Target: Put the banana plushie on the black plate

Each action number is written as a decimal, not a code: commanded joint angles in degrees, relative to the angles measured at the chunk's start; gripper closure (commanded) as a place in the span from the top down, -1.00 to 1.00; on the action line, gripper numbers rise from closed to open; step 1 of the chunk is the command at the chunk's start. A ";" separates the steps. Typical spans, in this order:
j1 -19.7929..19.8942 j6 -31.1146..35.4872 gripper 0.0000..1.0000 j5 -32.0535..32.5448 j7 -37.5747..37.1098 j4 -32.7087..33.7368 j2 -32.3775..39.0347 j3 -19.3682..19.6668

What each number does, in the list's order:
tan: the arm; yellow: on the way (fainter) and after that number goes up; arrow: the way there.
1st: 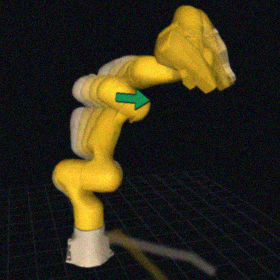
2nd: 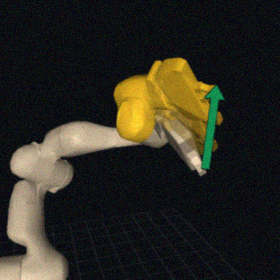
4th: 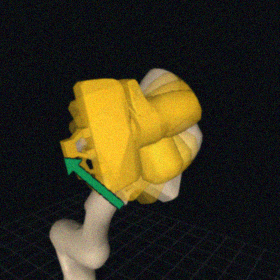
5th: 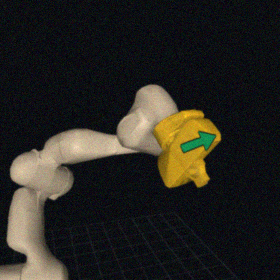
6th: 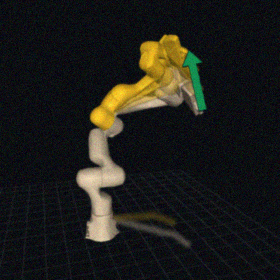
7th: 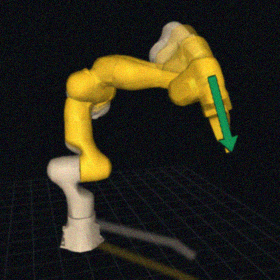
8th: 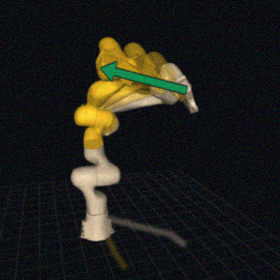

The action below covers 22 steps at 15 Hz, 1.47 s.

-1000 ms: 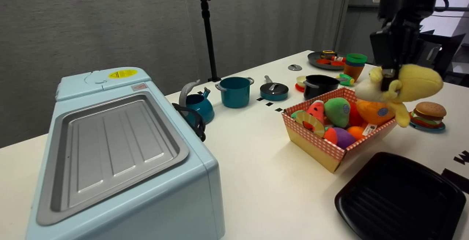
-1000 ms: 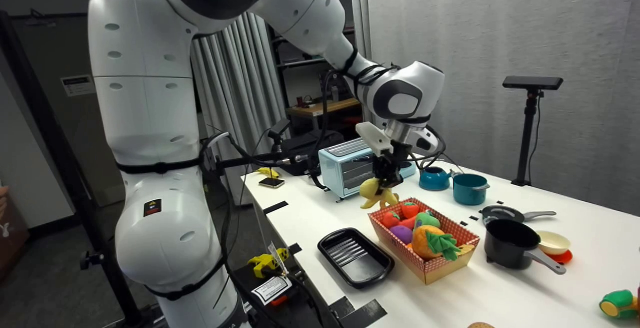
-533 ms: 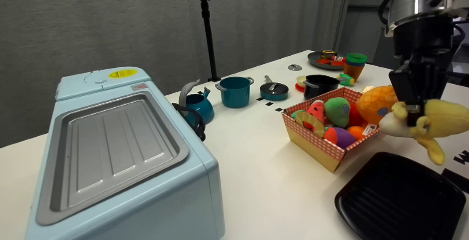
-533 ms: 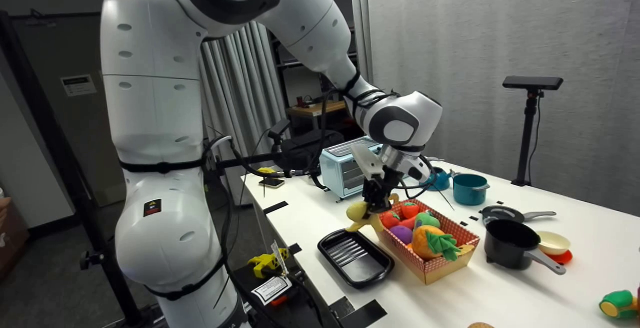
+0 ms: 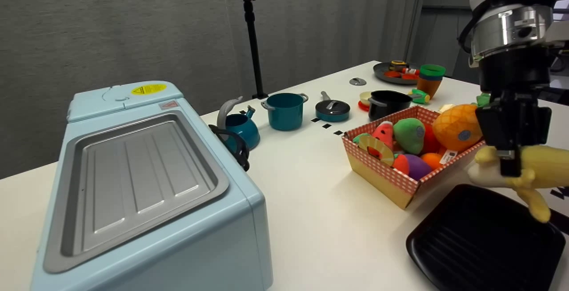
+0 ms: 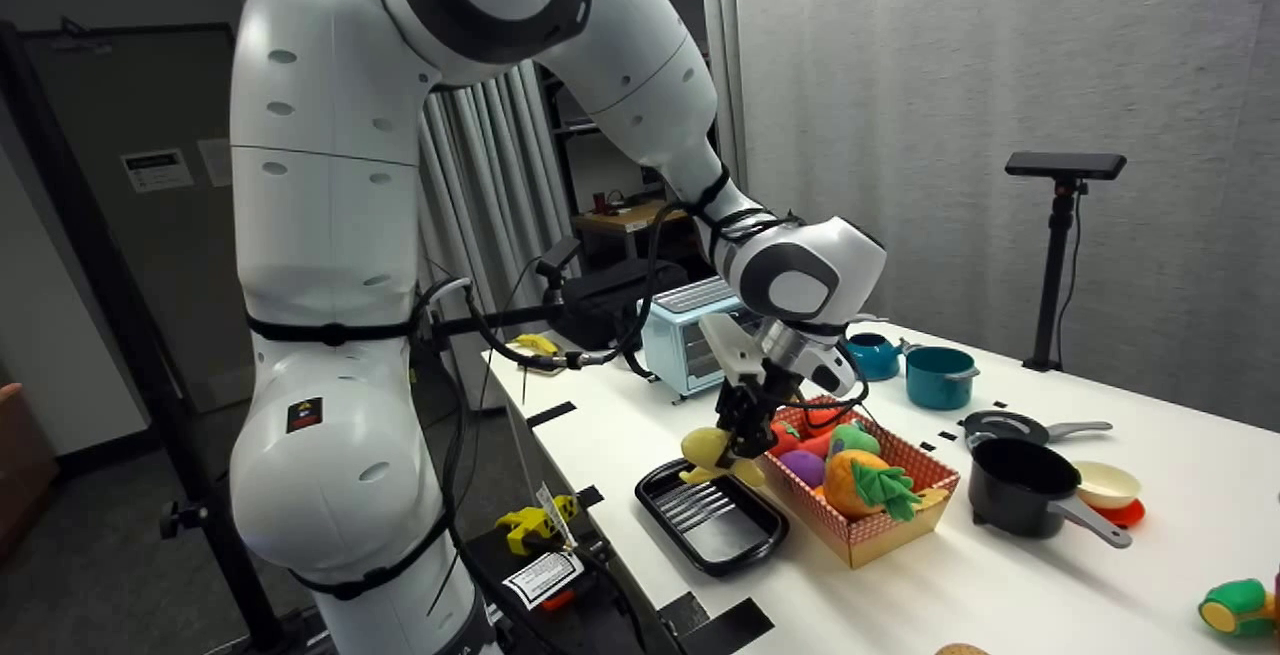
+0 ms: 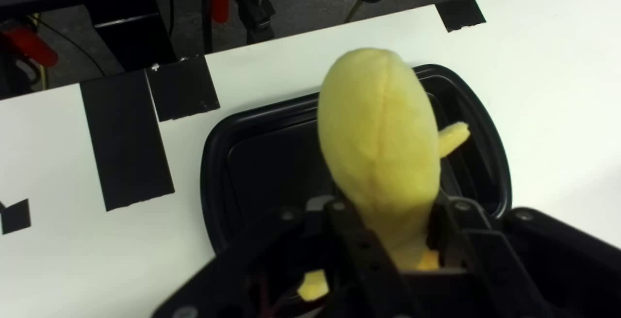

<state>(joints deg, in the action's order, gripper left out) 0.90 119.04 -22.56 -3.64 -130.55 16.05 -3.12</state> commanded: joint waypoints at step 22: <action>-7.57 8.83 1.00 15.50 -12.76 -8.60 -18.63 -2.74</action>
<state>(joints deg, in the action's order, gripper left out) -5.58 125.20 -11.13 -12.59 -135.67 2.87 -5.15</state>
